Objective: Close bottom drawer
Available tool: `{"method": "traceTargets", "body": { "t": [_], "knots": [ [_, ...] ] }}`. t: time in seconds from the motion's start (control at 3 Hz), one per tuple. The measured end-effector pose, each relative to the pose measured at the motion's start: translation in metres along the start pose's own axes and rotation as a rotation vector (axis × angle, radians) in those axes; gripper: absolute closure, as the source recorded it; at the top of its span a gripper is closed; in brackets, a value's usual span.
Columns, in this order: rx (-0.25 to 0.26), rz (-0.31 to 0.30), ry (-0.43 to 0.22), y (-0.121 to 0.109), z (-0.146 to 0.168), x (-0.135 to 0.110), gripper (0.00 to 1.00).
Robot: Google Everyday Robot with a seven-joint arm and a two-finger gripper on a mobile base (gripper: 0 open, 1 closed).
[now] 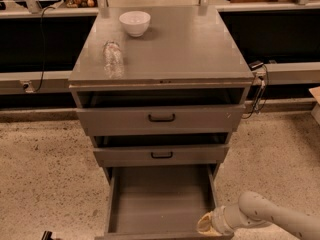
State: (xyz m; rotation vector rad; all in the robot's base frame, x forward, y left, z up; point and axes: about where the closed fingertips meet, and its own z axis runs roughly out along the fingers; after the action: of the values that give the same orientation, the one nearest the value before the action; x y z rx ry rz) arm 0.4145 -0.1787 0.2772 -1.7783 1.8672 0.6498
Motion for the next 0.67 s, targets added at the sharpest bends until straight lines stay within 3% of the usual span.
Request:
{"method": "traceTargets", "body": {
  "t": [0.33, 0.67],
  "knots": [
    [0.051, 0.018, -0.007, 0.008, 0.018, 0.027, 1.00],
    [0.033, 0.015, -0.018, 0.014, 0.030, 0.042, 1.00]
  ]
}}
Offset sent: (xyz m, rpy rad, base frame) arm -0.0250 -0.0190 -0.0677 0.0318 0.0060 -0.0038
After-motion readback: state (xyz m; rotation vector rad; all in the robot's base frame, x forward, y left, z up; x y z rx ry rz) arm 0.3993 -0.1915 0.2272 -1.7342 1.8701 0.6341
